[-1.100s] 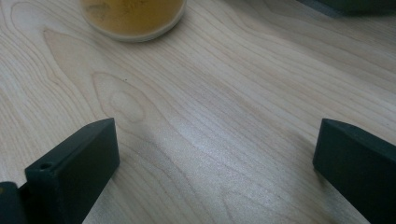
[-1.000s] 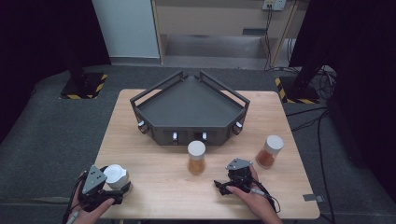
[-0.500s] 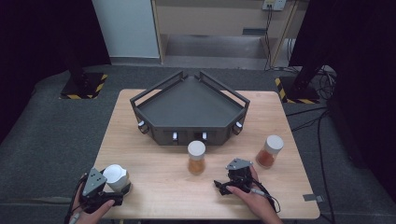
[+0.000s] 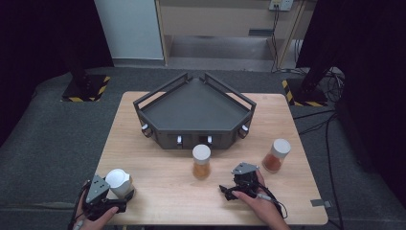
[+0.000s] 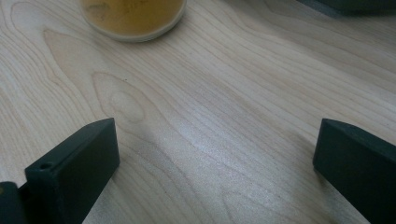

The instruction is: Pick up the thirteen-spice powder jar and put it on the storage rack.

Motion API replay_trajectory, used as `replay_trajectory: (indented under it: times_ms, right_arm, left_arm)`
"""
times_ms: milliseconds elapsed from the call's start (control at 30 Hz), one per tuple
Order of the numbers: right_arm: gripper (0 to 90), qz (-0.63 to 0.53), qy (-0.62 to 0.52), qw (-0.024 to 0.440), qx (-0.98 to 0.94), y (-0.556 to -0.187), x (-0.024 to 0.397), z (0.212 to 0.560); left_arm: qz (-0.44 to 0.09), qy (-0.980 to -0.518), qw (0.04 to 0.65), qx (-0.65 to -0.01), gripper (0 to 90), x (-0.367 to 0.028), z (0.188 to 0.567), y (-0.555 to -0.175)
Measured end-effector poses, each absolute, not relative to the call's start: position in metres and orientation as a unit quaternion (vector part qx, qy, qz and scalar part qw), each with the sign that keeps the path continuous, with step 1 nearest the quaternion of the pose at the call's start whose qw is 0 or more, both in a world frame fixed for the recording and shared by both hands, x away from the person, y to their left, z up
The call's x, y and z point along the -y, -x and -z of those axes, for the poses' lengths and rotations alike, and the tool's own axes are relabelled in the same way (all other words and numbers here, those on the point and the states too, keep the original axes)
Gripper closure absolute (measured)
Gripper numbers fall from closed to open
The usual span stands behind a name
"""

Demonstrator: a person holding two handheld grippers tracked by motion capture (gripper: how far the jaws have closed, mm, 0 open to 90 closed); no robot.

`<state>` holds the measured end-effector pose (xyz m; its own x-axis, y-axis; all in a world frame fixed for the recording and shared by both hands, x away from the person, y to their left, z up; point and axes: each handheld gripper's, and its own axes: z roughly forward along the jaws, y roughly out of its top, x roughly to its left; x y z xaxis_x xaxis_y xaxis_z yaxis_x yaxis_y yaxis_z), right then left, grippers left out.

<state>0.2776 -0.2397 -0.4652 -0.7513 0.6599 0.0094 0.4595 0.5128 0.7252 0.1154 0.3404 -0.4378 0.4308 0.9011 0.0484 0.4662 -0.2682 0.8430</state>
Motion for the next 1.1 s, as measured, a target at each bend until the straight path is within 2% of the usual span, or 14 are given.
replay_trajectory:
  times_ms: [1100]
  right_arm:
    - [0.5, -0.371, -0.326, 0.135, -0.859, -0.278, 0.240, 0.465]
  left_arm:
    - [-0.272, -0.747, 0.393, -0.462, 2.6, -0.340, 0.452, -0.117]
